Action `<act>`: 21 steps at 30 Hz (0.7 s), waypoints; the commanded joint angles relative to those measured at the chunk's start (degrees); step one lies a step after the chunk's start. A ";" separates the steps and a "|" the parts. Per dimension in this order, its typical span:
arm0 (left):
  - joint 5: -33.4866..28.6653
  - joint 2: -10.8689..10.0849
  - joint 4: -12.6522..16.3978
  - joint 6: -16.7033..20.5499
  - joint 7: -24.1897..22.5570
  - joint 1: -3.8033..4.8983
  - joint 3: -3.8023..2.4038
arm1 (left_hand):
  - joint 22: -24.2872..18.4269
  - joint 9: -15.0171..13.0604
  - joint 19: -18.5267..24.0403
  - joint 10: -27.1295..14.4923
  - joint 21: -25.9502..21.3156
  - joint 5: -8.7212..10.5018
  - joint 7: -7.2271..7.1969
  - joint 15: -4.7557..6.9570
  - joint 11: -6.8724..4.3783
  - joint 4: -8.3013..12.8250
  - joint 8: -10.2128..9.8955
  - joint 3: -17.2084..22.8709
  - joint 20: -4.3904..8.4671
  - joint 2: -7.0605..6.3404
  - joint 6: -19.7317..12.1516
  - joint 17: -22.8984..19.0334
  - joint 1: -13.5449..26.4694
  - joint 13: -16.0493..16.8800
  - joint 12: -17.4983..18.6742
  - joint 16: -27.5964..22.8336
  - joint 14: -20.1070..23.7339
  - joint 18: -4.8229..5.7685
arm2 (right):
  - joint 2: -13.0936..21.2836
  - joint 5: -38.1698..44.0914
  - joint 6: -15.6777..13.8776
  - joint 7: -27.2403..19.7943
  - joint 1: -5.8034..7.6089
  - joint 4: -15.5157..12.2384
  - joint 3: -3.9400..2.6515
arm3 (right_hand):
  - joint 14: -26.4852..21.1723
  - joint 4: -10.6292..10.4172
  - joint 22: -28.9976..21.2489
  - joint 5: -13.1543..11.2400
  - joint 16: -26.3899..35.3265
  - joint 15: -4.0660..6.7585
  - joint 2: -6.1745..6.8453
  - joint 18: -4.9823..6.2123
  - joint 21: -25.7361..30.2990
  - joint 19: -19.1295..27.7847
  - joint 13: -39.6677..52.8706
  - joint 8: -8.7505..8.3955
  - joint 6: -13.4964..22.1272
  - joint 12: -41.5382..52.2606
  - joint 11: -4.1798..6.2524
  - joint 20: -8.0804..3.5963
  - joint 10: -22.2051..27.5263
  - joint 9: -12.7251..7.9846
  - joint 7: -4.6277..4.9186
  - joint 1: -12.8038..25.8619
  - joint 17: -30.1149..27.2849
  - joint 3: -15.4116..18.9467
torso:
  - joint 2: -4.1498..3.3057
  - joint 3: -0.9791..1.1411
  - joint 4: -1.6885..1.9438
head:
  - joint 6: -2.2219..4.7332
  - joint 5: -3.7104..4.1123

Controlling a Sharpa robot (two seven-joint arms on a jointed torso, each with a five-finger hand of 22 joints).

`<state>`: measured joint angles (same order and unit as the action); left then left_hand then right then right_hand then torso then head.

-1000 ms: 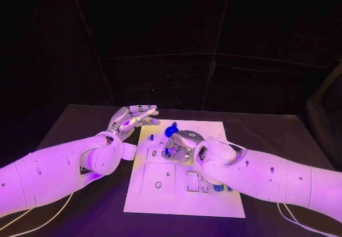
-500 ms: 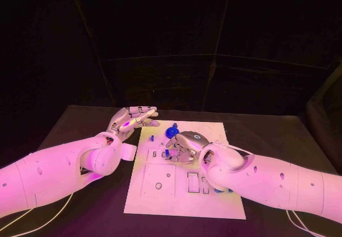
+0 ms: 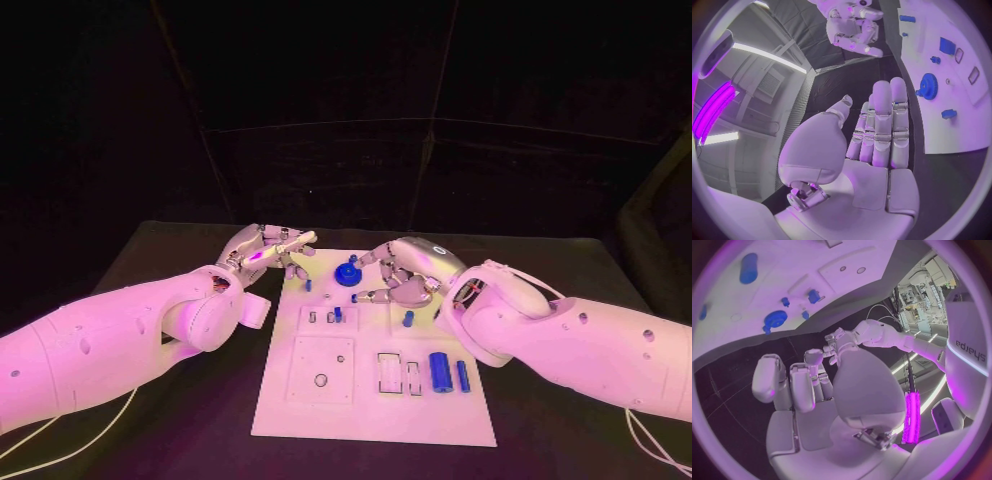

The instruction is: Assemble the parts on the task board

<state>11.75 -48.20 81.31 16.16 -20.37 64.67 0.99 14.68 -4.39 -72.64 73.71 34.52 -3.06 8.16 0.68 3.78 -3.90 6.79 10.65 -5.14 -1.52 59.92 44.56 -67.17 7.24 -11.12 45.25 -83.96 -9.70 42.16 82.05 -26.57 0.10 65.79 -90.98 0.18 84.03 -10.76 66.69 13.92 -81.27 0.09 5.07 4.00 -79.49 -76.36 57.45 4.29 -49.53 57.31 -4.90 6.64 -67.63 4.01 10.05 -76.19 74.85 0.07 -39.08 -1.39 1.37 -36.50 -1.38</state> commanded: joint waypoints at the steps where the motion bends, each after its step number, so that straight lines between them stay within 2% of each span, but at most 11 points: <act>1: 10.80 0.42 -0.68 -2.10 12.66 0.71 -0.08 | 4.87 -0.35 -1.03 1.74 5.26 -0.06 -0.35 0.51 -0.63 -0.97 0.63 -0.98 0.40 0.16 0.61 12.56 1.58 2.08 -1.96 12.77 -2.98 -0.14 | 2.13 -9.69 0.81 -3.59 1.55 -0.90 -0.23 | 2.51 0.01 -0.33 0.43 0.59 -0.35 -0.54 0.94 0.39 0.58 -0.34 0.57 -0.84 -0.44 0.21 -0.07 0.35 0.23 -0.28 -0.92 -0.43 0.39 | 0.63 0.39 -0.09 | -0.10 -0.17; 3: 15.17 0.74 -1.10 -5.44 18.84 1.24 -0.08 | 10.72 -0.74 -1.17 2.44 10.63 -0.01 -0.80 0.89 -0.78 -3.04 1.36 -2.49 0.55 0.58 0.50 18.83 4.16 4.87 -4.95 19.07 -2.35 0.60 | 3.84 -12.53 1.48 -3.53 2.56 -1.38 -0.31 | 2.45 0.05 -0.49 0.50 0.79 -0.26 -0.85 0.97 0.48 0.65 -0.37 0.79 -1.16 -0.38 0.31 -0.14 0.28 0.28 -0.40 -1.21 -0.70 0.45 | 0.93 0.51 -0.11 | -0.36 -0.41; 6: 23.00 1.63 -1.75 -12.45 29.02 2.55 -0.08 | 14.95 -1.46 0.37 1.48 14.74 -0.06 -0.94 0.81 -0.83 -6.76 2.88 -5.63 0.59 1.54 -0.13 24.35 8.05 9.98 -10.65 24.52 -1.31 0.90 | 6.44 -16.32 2.24 -3.15 3.85 -1.96 -0.39 | 2.39 0.19 -0.66 0.44 1.03 -0.16 -1.11 1.00 0.58 0.72 -0.40 1.01 -1.47 -0.29 0.43 -0.24 0.15 0.33 -0.52 -1.64 -1.02 0.55 | 1.26 0.62 -0.21 | -0.53 -0.47; 8: 28.01 2.43 -2.14 -16.62 34.30 3.48 -0.06 | 21.34 -3.15 1.19 -2.74 20.71 -0.91 -1.84 0.78 -0.86 -8.72 6.15 -9.42 1.02 2.28 -0.49 29.98 7.36 18.40 -20.00 30.24 -1.33 1.02 | 7.79 -18.15 2.69 -2.80 4.41 -2.10 -0.41 | 2.36 0.20 -0.75 0.43 1.13 -0.14 -1.16 1.02 0.62 0.76 -0.44 1.05 -1.52 -0.31 0.45 -0.25 0.15 0.34 -0.54 -1.69 -1.18 0.56 | 1.47 0.69 -0.28 | -0.70 -0.62; 9: 30.52 2.92 -2.35 -18.69 36.83 3.96 -0.04 | 24.48 -3.53 0.50 -3.52 23.03 -0.20 -1.56 0.81 -1.31 -9.02 6.84 -10.19 0.84 2.15 -0.46 32.76 7.24 19.83 -21.62 32.91 -2.05 1.58 | 8.39 -18.89 2.91 -2.57 4.64 -2.09 -0.42 | 2.33 0.21 -0.91 0.43 1.23 -0.13 -1.20 1.05 0.70 0.85 -0.50 1.08 -1.56 -0.36 0.46 -0.26 0.17 0.34 -0.55 -1.73 -1.32 0.58 | 1.59 0.77 -0.34 | -0.78 -0.81; 10: 32.79 3.45 -2.57 -20.49 39.07 4.46 0.05 | 29.88 -5.46 -0.66 -5.30 27.99 0.19 -2.19 2.16 -2.47 -10.46 9.81 -12.69 1.18 2.78 -0.82 36.27 6.51 26.01 -29.27 36.61 -3.07 2.13 | 8.89 -19.46 3.11 -2.34 4.83 -2.05 -0.42 | 2.29 0.21 -1.06 0.43 1.35 -0.11 -1.25 1.08 0.77 0.94 -0.57 1.11 -1.61 -0.42 0.48 -0.28 0.20 0.35 -0.57 -1.76 -1.51 0.60 | 1.69 0.86 -0.43 | -0.85 -0.94; 12: 36.47 4.59 -3.02 -23.08 42.70 5.76 0.95 | 36.50 -7.12 -2.03 -6.43 32.49 0.11 -2.58 1.49 -2.36 -11.09 12.32 -14.22 1.51 3.18 -0.62 40.48 5.71 31.14 -34.56 40.38 -4.24 2.92 | 9.64 -20.25 3.49 -1.94 5.11 -1.95 -0.43 | 2.19 0.20 -1.48 0.43 1.63 -0.09 -1.32 1.17 0.98 1.18 -0.87 1.16 -1.67 -0.69 0.50 -0.30 0.37 0.36 -0.59 -1.81 -1.94 0.64 | 1.78 1.00 -0.53 | -0.97 -1.21; 14: 39.17 6.29 -3.97 -25.43 46.18 7.53 2.47 | 43.46 -9.43 -4.48 -3.66 37.32 0.17 -3.26 2.07 -3.04 -11.69 15.41 -15.75 1.79 3.62 -0.56 44.43 5.10 40.62 -43.93 43.89 -5.68 3.88 | 10.13 -20.79 3.85 -1.56 5.31 -1.81 -0.43 | 2.12 0.18 -1.81 0.44 1.81 -0.07 -1.39 1.24 1.14 1.37 -1.18 1.20 -1.72 -0.99 0.52 -0.32 0.55 0.36 -0.61 -1.84 -2.21 0.68 | 1.87 1.16 -0.61 | -1.09 -1.36; 16: 40.35 7.55 -4.79 -26.86 48.35 8.59 3.58 | 47.73 -11.71 -5.97 -2.27 40.18 0.21 -3.94 2.61 -3.45 -12.22 18.17 -17.05 2.13 4.10 -0.78 45.44 4.99 45.68 -48.80 44.75 -6.04 4.57 | 10.22 -21.03 4.11 -1.31 5.41 -1.65 -0.43 | 2.08 0.15 -2.01 0.46 1.93 -0.05 -1.46 1.28 1.24 1.48 -1.36 1.24 -1.75 -1.16 0.54 -0.34 0.65 0.36 -0.63 -1.87 -2.37 0.71 | 2.03 1.28 -0.66 | -1.23 -1.45; 17: 40.45 7.68 -4.88 -26.98 48.56 8.70 3.70 | 48.24 -12.01 -6.15 -2.16 40.50 0.24 -3.98 2.63 -3.54 -12.30 18.53 -17.18 2.17 4.25 -0.78 45.44 5.02 46.12 -49.21 44.75 -6.04 4.65 | 10.23 -21.05 4.13 -1.29 5.42 -1.63 -0.43 | 2.08 0.15 -2.01 0.46 1.93 -0.05 -1.46 1.28 1.24 1.48 -1.36 1.24 -1.75 -1.16 0.54 -0.34 0.65 0.36 -0.63 -1.87 -2.37 0.71 | 2.05 1.33 -0.71 | -1.25 -1.52; 21: 41.67 10.35 -6.74 -28.56 51.55 10.20 5.35 | 52.44 -15.54 -7.65 -1.27 43.14 0.30 -4.55 3.21 -4.21 -12.40 22.22 -19.07 2.67 5.19 -1.99 45.44 5.11 49.33 -52.25 44.75 -6.04 5.35 | 10.29 -21.29 4.51 -0.85 5.54 -1.47 -0.44 | 1.99 0.13 -2.45 0.53 2.18 -0.01 -1.58 1.36 1.47 1.73 -1.91 1.28 -1.78 -1.69 0.57 -0.38 0.99 0.36 -0.65 -1.95 -2.72 0.78 | 2.08 1.42 -0.64 | -1.28 -1.63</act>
<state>48.27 -38.32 75.03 -7.32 24.31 74.57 6.27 66.65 -19.51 -80.04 72.10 77.36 -3.09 3.56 3.59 -0.53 -16.32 28.57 -8.20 -2.46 3.31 58.15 74.95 -62.03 56.20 -63.02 89.82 -84.05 -4.80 52.44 62.90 -23.39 -1.30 71.18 -92.45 -0.22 84.03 -10.57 64.33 14.13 -79.29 0.09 3.68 4.91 -78.21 -75.16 55.64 5.47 -50.91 55.82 -4.39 6.25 -67.13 4.28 9.44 -77.58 72.21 0.51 -37.15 -0.15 0.74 -37.71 -2.98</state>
